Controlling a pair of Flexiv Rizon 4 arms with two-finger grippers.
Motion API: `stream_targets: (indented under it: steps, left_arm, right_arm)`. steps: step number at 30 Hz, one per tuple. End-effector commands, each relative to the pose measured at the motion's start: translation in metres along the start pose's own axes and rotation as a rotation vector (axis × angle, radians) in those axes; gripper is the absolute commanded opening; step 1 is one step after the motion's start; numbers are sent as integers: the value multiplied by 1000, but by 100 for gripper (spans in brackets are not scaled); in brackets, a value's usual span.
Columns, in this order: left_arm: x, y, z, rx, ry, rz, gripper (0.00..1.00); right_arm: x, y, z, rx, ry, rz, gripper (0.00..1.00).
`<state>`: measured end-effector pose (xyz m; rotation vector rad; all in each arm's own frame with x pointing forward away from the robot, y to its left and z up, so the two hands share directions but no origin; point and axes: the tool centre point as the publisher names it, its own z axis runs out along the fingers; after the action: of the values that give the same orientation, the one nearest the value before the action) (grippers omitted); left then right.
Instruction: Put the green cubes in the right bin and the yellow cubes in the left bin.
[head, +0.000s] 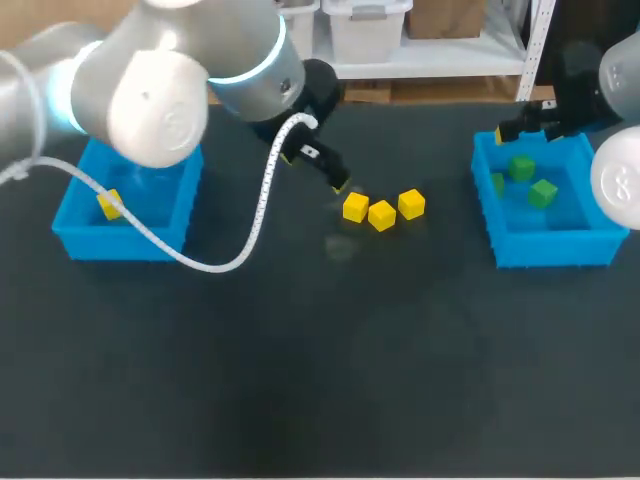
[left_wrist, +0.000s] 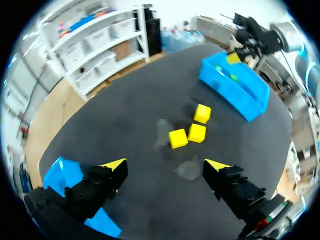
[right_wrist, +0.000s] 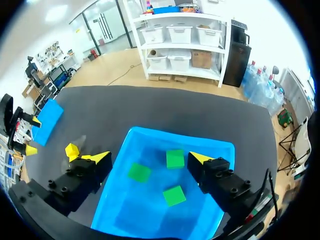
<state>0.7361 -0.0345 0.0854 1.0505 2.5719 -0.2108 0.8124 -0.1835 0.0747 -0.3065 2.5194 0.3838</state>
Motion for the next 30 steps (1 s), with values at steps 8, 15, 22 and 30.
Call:
stream_targets:
  steps: [8, 15, 22, 30]
  left_arm:
    - [-20, -8, 73, 74, 201, 135, 100]
    - [-22, -8, 86, 40, 226, 98, 100]
    - [-24, -5, 92, 15, 227, 77, 100]
    - [-20, 3, 104, -2, 242, 52, 100]
  right_arm:
    - [1, 0, -1, 3, -1, 0, 100]
    - [1, 0, -1, 3, -1, 0, 100]
    - [1, 0, -1, 3, -1, 0, 100]
    - [1, 0, -1, 3, -1, 0, 100]
